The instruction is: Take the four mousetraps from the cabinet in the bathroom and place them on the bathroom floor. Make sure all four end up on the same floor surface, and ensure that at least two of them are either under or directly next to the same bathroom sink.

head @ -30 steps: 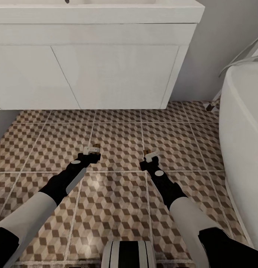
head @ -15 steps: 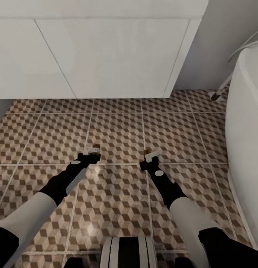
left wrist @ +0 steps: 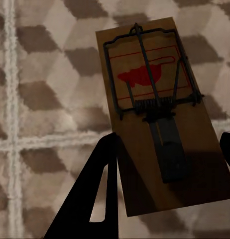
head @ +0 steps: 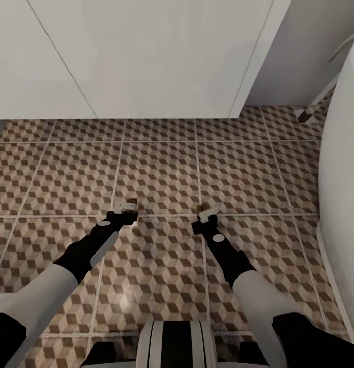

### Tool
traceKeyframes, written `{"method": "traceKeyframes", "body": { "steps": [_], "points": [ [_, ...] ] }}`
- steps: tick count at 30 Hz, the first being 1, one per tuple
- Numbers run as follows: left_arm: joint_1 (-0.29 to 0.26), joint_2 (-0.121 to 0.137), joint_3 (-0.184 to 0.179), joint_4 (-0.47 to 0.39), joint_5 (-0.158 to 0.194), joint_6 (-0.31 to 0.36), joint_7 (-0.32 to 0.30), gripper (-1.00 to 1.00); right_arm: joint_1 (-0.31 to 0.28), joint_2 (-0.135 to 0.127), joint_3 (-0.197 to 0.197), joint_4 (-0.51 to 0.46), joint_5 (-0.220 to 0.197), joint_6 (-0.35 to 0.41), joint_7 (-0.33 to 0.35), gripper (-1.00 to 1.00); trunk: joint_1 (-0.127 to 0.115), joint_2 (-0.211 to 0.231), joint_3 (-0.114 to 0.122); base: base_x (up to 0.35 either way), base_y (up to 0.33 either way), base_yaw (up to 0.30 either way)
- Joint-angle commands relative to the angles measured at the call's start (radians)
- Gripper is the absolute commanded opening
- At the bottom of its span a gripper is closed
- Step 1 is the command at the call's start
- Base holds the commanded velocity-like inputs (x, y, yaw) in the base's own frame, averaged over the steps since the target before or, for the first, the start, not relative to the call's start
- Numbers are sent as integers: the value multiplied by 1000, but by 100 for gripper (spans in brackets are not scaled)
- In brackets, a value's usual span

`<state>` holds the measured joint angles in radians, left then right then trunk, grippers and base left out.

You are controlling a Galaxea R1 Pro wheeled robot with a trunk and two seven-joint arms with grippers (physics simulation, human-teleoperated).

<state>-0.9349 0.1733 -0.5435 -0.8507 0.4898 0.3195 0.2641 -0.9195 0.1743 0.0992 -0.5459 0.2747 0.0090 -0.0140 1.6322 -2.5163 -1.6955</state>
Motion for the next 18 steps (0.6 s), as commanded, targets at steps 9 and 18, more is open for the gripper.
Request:
{"method": "traceKeyframes", "body": {
  "steps": [9,18],
  "points": [
    [0,2,-6,-22,4,1,10,-100,0,0,0,5,11,-168,4,-100,2,-2,-26,0,0,0],
    [5,0,-9,-66,-44,-1,96,-100,0,0,0,9,11,-212,6,-100,2,-2,-26,0,0,0]
  ]
}}
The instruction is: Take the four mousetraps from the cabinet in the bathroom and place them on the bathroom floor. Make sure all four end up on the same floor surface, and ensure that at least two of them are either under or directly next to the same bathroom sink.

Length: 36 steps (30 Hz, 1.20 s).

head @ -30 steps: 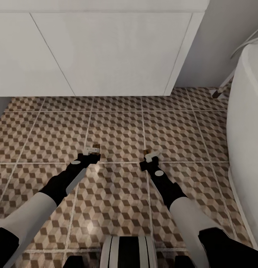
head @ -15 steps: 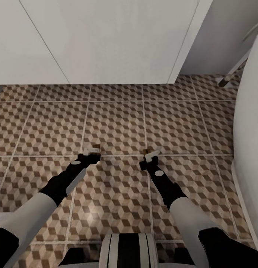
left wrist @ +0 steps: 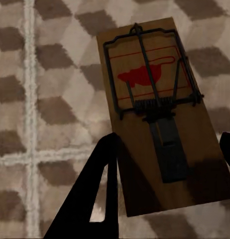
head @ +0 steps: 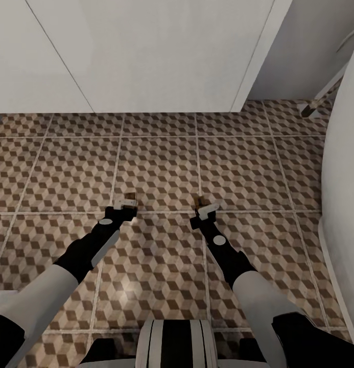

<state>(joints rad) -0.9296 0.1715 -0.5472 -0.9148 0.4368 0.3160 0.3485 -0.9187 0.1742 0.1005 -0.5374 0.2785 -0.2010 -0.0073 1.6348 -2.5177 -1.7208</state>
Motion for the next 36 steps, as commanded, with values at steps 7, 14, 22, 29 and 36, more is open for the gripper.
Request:
{"method": "traceKeyframes", "body": {
  "steps": [7,14,22,29,36],
  "points": [
    [1,-20,-59,-12,-31,-5,312,-100,-1,0,-1,4,7,-4,0,-100,0,0,-1,0,0,0],
    [2,-19,-83,-6,-35,-61,268,-100,-1,0,-1,6,7,-5,0,-100,0,0,-1,0,0,0],
    [3,-7,-85,68,-35,-235,132,-100,-1,0,-1,7,7,-5,0,-100,0,0,-1,0,0,0],
    [3,-11,-86,107,-33,-283,124,-100,-1,0,0,6,11,-4,-3,-100,0,0,-1,0,0,0],
    [3,-25,-86,98,-33,-281,125,-100,0,0,-1,5,13,-3,-9,-100,0,0,-1,0,0,0]
  ]
}}
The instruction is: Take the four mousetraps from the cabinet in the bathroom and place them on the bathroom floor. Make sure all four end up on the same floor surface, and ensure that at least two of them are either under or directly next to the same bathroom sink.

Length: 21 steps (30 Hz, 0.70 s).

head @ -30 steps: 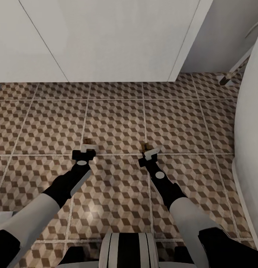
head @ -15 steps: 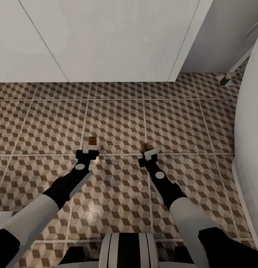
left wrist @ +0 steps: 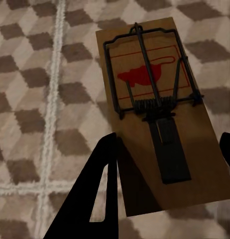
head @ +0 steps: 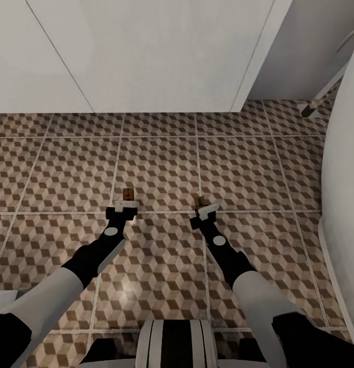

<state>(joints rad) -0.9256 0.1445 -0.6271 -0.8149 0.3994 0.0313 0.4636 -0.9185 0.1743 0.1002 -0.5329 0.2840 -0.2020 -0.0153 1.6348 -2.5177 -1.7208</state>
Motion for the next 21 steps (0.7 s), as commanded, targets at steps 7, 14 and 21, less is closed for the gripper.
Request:
{"method": "traceKeyframes", "body": {
  "steps": [7,14,21],
  "points": [
    [-1,-3,-6,-5,4,9,10,-100,0,0,-1,-1,7,-2,-4,-100,2,-1,-24,0,0,0],
    [-1,-3,-6,-5,4,10,10,-100,0,0,-1,-1,7,-2,-5,-100,5,-3,-62,0,0,0],
    [-1,-3,-6,-15,3,10,10,-100,0,0,-2,-2,7,-2,-5,-100,8,-5,-100,0,0,0]
  ]
}}
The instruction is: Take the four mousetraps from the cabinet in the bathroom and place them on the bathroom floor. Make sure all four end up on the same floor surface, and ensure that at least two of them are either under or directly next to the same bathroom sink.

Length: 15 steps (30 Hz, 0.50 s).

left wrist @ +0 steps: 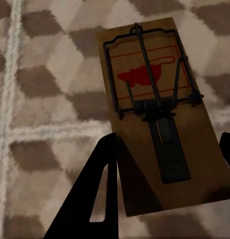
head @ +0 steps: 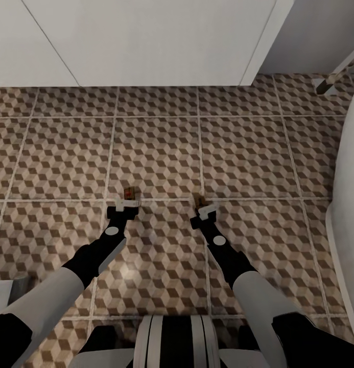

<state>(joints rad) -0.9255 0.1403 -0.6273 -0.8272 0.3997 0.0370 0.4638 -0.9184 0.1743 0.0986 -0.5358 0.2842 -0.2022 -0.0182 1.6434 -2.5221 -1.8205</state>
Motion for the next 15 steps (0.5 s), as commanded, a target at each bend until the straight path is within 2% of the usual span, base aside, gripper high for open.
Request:
{"method": "traceKeyframes", "body": {
  "steps": [1,3,12,15],
  "points": [
    [-1,2,-6,-5,3,5,10,-100,-1,0,0,1,7,-2,-2,-100,0,0,-6,0,0,0],
    [-1,2,-6,-7,3,5,10,-100,-1,0,0,1,7,-2,-2,-100,1,-1,-12,0,0,0],
    [-1,4,-7,-8,3,1,11,-100,-1,0,0,1,6,-29,2,-100,2,-1,-12,0,0,0],
    [-1,1,2,-3,5,13,-2,-100,-2,0,-2,-2,5,-12,1,-100,2,-1,-12,0,0,0]
  ]
}}
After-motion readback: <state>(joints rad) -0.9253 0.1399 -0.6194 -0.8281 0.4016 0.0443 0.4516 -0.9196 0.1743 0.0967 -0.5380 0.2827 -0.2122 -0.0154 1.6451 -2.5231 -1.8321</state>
